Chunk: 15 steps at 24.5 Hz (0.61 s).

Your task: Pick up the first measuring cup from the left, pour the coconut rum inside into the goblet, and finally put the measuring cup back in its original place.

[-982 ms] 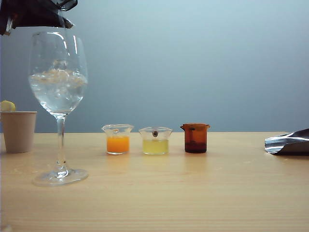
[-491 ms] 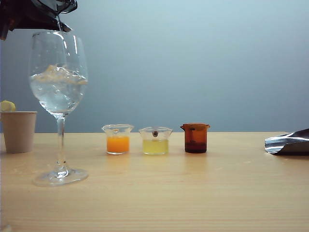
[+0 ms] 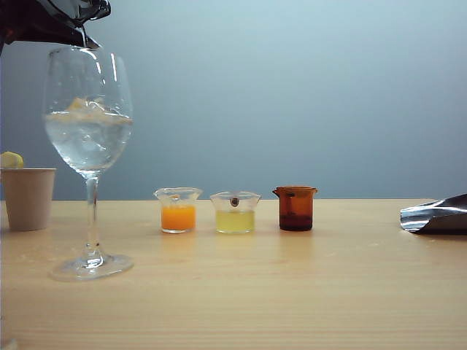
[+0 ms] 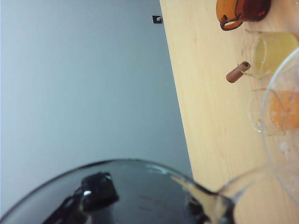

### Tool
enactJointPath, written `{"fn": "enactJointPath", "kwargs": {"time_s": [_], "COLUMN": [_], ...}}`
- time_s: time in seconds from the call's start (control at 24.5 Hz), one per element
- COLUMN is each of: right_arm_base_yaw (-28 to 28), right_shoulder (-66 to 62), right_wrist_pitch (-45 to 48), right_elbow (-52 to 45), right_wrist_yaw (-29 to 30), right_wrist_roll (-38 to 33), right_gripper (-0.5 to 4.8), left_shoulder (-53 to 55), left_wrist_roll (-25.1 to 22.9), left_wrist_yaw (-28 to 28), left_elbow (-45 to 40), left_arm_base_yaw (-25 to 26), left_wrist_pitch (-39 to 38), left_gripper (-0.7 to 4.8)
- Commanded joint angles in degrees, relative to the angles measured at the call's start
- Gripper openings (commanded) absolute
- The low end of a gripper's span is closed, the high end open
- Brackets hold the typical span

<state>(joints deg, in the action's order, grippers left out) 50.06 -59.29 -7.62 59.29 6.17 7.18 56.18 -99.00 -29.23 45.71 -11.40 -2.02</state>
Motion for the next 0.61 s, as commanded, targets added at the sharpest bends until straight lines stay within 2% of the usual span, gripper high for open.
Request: {"fn": "enactJointPath", "kwargs": {"time_s": [0.04,0.61], "right_arm_base_yaw": [0.0,0.0], "right_shoulder": [0.0,0.0], "right_wrist_pitch": [0.5,0.1], "right_elbow": [0.0,0.0], "right_wrist_yaw": [0.2,0.2], "right_wrist_roll": [-0.1,-0.1], "right_gripper": [-0.06,-0.06], "left_shoulder": [-0.3,-0.5], "left_wrist_roll": [-1.6,-2.6], "left_wrist_yaw": [0.0,1.3], "left_elbow": [0.3,0.3], "left_arm_base_yaw": [-0.2,-0.2], "left_wrist_pitch": [0.8,0.7], "left_gripper": [1.15,1.15]}}
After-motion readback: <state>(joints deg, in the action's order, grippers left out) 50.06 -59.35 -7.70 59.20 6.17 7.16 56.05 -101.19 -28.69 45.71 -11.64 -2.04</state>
